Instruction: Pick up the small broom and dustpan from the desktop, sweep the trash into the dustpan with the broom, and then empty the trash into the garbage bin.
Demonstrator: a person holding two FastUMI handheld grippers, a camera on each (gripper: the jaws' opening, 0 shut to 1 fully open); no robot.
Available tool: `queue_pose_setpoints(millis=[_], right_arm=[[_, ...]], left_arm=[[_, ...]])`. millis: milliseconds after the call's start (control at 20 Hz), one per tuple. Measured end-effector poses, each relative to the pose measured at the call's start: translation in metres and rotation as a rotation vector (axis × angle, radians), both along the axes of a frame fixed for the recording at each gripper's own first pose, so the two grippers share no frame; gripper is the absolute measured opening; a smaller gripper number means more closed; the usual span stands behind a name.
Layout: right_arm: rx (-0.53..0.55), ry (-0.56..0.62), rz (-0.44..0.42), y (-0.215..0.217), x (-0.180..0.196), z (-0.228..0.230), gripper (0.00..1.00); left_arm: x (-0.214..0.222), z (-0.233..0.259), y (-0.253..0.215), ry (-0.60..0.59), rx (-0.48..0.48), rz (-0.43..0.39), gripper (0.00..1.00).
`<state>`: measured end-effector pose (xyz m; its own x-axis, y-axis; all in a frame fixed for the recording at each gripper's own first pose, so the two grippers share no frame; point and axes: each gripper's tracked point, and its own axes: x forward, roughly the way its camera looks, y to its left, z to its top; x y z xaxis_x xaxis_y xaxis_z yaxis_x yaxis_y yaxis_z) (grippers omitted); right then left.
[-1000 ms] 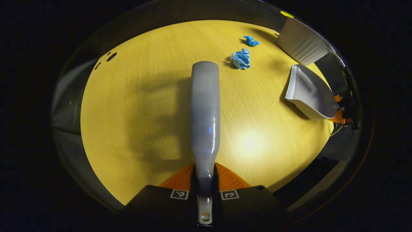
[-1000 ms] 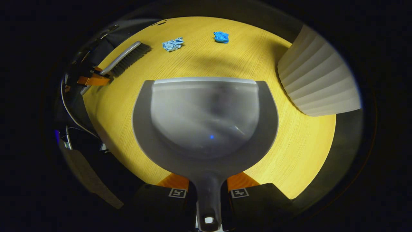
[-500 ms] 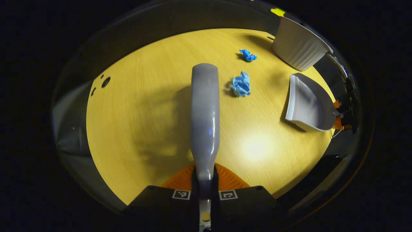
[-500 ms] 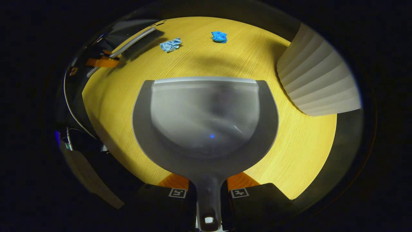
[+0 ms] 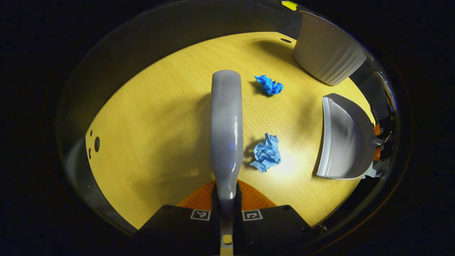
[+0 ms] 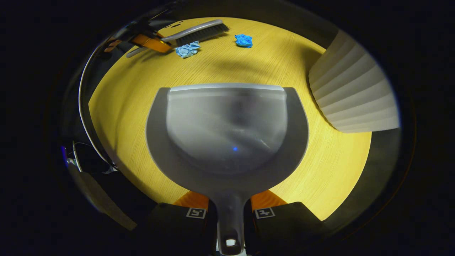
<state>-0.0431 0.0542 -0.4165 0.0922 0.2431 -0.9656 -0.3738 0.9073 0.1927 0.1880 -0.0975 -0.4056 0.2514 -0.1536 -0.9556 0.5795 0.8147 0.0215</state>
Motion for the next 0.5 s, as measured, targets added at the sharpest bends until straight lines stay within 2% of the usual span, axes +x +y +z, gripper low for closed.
queue_pose_setpoints(millis=[50,100,150,300,400,500], right_arm=[[0.001,0.003,0.007,0.002,0.002,-0.001,0.35],[0.002,0.003,0.012,0.003,0.005,-0.002,0.40],[0.001,0.002,0.018,0.003,0.008,-0.001,0.34],[-0.002,0.001,0.025,0.007,0.014,0.004,0.34],[-0.009,0.001,0.031,0.011,0.014,0.008,0.34],[-0.016,-0.001,0.042,0.016,0.012,0.018,0.34]], left_arm=[[0.006,0.000,-0.009,-0.005,-0.012,-0.024,0.17],[0.010,0.002,-0.016,-0.003,-0.010,-0.051,0.18],[0.015,0.000,-0.023,-0.004,0.000,-0.085,0.18],[0.029,0.001,-0.043,-0.009,0.023,-0.211,0.17],[0.022,0.008,-0.056,0.012,-0.004,-0.286,0.17],[0.004,0.011,-0.070,0.052,-0.048,-0.325,0.18]])
